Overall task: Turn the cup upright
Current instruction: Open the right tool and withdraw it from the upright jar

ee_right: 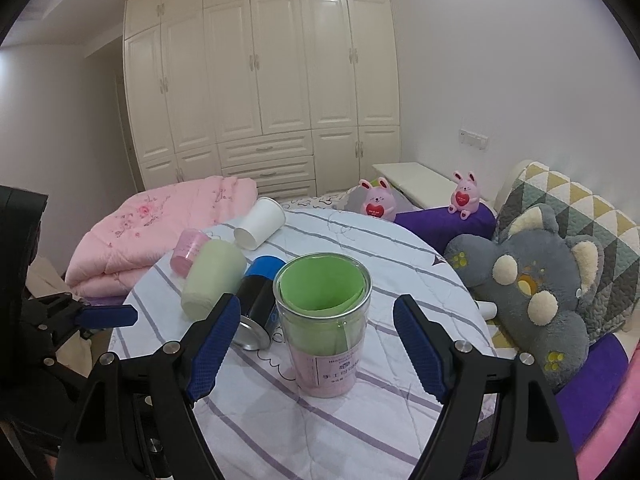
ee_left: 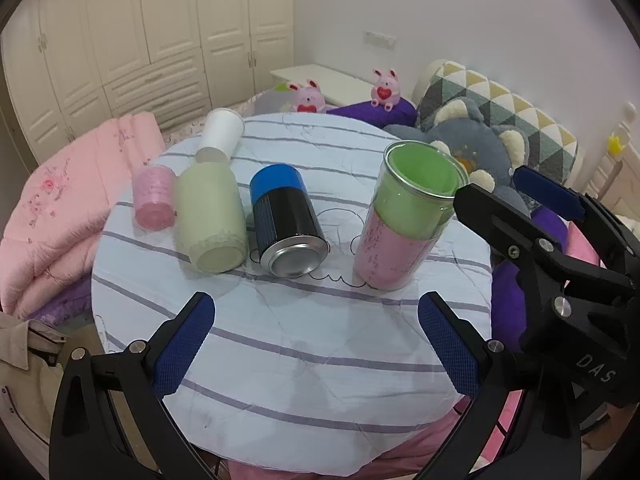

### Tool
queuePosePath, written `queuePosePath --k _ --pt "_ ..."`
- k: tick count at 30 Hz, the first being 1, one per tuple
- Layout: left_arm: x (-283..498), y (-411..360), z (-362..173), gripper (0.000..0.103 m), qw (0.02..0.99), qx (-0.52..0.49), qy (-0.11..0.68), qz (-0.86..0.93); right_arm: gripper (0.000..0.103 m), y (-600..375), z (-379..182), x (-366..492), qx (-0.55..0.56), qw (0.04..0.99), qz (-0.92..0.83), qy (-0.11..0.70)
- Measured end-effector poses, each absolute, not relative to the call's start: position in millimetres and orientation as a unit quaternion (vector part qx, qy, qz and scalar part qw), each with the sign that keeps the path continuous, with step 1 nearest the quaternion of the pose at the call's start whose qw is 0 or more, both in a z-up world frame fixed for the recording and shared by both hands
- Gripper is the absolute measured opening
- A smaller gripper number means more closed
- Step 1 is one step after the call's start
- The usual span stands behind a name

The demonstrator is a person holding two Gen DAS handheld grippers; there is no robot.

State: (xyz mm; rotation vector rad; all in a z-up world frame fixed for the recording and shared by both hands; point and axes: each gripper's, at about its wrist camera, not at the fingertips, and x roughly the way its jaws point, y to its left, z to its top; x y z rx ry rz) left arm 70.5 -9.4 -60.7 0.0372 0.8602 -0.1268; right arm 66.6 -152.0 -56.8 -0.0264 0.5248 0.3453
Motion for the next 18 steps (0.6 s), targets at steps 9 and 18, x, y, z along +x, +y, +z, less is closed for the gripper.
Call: queuePosePath --k 9,18 --pt "51.3 -5.7 -42.7 0.103 0.926 0.021 0.376 -0.034 0.08 -164.9 -38.6 47.3 0.003 0.954 0.148 0.262" --pt "31.0 10.5 -25.2 0.103 0.943 0.005 0.333 -0.009 0.08 -171.8 -33.0 30.8 0.016 0.955 0.103 0.277"
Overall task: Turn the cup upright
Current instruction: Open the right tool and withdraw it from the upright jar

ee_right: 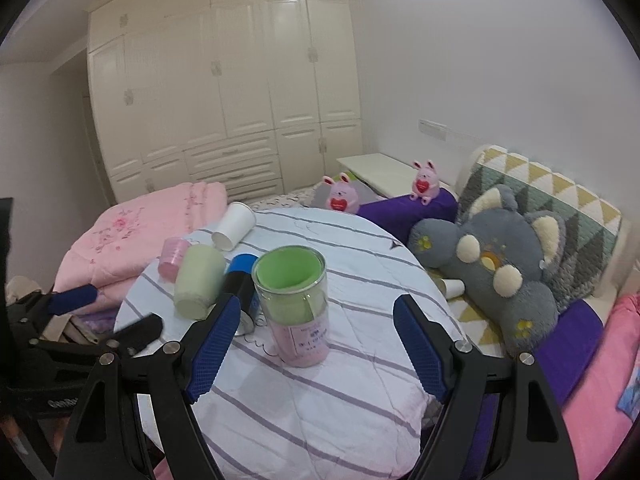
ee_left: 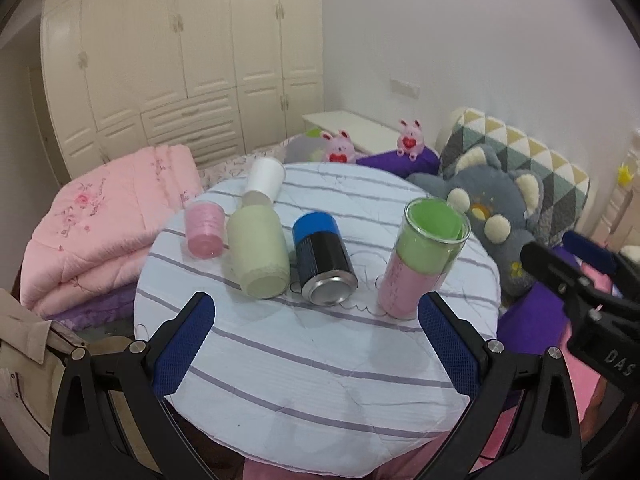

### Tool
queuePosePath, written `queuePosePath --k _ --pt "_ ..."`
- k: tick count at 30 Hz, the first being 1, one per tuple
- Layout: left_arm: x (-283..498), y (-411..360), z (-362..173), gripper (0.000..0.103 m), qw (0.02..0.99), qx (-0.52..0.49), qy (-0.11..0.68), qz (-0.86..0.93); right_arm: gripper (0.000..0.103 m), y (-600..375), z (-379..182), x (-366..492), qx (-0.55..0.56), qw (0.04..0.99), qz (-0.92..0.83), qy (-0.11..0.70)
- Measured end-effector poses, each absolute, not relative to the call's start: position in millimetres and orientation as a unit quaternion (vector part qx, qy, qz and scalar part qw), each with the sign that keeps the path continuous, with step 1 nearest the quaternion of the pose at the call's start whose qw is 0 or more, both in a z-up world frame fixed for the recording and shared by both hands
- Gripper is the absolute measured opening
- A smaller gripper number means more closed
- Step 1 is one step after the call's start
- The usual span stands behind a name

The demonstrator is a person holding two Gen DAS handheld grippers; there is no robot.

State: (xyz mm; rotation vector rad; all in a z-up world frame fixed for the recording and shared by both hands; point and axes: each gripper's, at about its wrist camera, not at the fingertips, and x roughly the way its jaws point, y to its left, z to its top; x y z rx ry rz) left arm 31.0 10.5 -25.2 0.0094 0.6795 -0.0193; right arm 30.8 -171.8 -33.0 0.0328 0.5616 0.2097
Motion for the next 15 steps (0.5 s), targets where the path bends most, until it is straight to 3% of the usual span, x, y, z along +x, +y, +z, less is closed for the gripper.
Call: queuePosePath --k 15 --pt "3.1 18.6 -5.9 0.103 0.965 -0.004 0.261 -0.02 0.08 -154.4 -30.8 10.7 0.006 0.961 0.098 0.257"
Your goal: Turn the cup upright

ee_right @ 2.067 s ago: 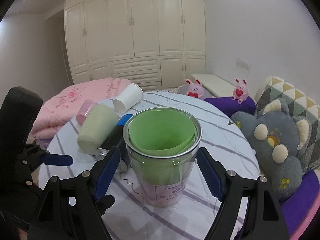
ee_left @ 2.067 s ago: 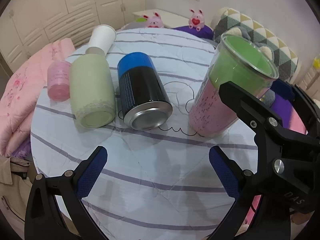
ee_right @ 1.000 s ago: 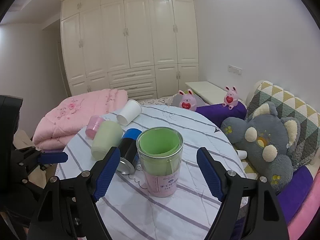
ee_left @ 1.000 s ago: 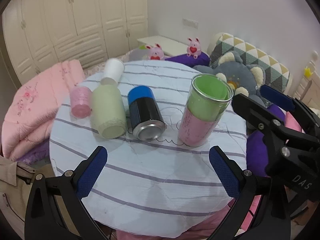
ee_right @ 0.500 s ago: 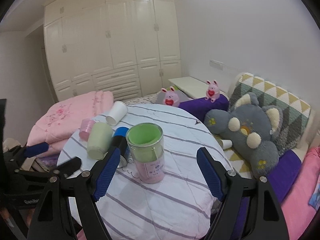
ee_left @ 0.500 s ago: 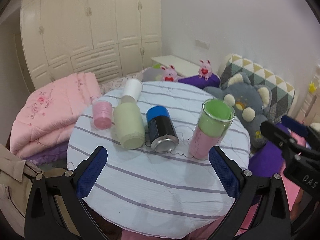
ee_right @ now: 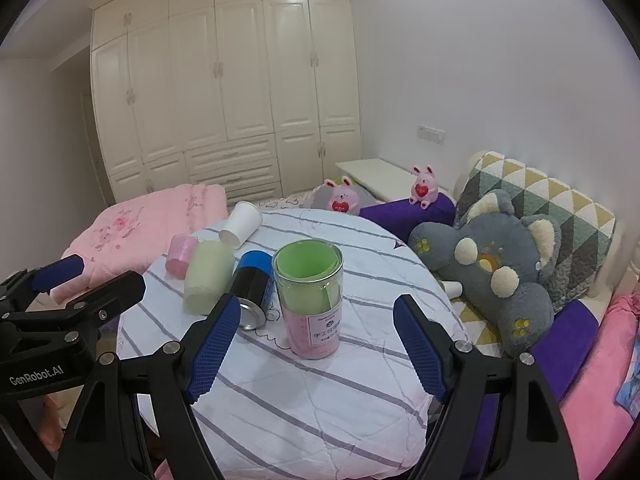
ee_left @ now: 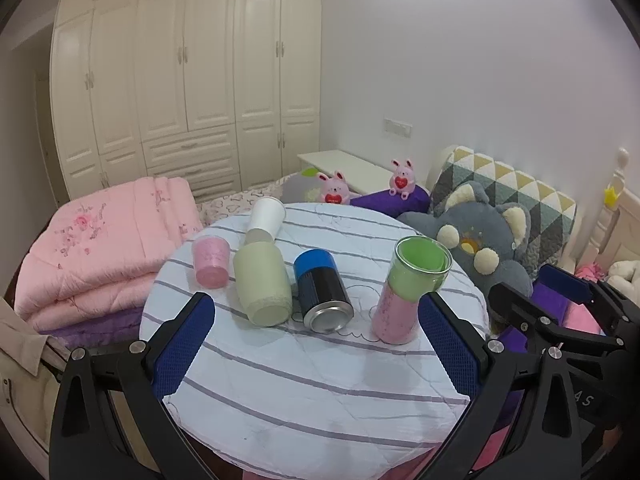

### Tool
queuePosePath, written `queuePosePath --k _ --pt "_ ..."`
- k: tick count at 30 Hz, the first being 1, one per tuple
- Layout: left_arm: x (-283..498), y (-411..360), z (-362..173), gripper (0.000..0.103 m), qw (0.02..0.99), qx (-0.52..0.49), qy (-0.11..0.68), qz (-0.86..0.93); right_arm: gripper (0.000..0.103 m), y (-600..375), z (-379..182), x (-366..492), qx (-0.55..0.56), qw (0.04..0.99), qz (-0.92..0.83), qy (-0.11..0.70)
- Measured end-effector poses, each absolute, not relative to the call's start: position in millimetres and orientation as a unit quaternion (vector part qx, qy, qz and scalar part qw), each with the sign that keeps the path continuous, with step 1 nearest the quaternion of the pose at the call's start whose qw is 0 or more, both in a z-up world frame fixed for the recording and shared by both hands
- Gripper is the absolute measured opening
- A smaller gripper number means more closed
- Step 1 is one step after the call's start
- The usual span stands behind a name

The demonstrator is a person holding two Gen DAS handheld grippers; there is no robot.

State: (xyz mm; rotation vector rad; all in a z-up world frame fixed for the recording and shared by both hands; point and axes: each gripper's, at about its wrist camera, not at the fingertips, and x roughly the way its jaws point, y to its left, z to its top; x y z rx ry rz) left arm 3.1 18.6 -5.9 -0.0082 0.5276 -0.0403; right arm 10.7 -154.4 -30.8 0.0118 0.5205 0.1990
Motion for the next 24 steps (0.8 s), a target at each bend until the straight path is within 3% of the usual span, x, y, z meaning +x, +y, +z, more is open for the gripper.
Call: queuePosePath --k 13,24 --pt "-6.7 19.9 -2.4 0.103 0.973 -0.003 0.23 -0.027 0.08 -150.1 -20.6 -8.3 -0.002 0.978 0.078 0.195" --pt "-2.9 19.8 -5.9 0.103 0.973 -0.001 0.231 -0.024 0.08 -148.5 -23.3 -5.4 -0.003 0.978 0.076 0.196"
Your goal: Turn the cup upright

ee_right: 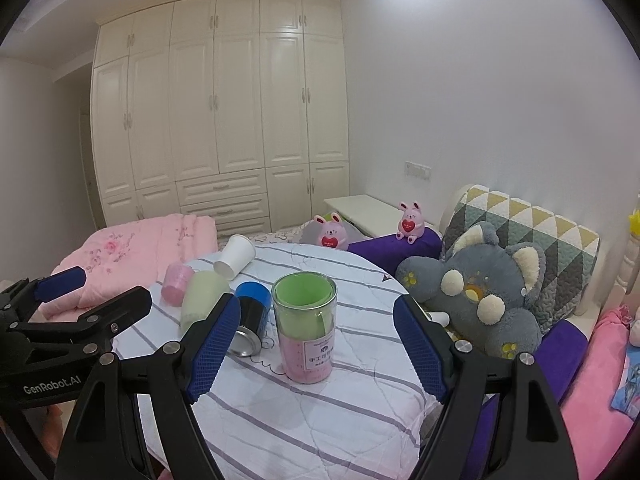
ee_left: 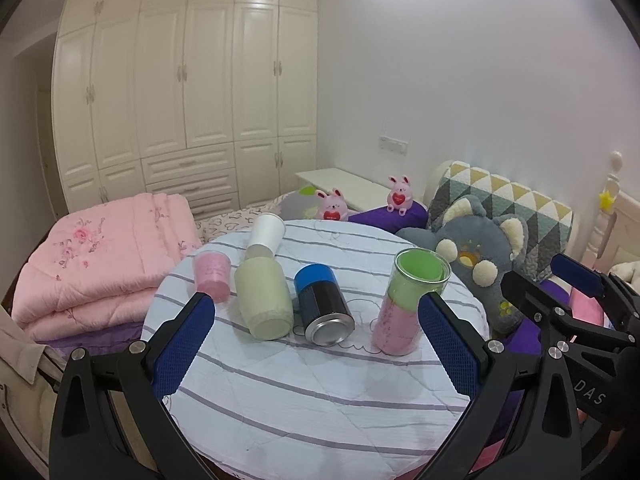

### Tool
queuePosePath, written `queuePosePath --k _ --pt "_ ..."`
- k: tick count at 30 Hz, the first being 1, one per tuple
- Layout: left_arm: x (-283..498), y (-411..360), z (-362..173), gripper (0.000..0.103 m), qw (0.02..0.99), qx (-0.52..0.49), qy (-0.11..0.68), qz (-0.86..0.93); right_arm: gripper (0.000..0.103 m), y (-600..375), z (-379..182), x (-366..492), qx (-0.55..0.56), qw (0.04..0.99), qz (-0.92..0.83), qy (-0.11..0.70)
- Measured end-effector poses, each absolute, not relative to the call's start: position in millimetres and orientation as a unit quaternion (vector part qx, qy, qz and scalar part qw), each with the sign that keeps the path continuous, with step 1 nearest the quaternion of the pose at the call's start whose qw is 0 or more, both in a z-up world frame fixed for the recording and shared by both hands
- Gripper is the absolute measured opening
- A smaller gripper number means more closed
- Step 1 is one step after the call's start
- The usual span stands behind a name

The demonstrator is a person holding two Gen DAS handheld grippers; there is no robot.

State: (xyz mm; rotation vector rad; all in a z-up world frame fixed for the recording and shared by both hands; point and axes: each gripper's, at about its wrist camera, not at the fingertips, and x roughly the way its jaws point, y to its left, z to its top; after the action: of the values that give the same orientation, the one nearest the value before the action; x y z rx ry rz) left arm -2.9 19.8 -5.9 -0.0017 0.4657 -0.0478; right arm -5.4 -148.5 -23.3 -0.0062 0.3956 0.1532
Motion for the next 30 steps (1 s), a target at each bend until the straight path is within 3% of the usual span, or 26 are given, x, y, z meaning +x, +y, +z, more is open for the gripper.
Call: queuePosePath --k 30 --pt "4.9 17.3 -9.5 0.103 0.978 0.007 0.208 -0.015 0.08 -149.2 -28.7 3.8 0.003 0.98 0.074 0.187"
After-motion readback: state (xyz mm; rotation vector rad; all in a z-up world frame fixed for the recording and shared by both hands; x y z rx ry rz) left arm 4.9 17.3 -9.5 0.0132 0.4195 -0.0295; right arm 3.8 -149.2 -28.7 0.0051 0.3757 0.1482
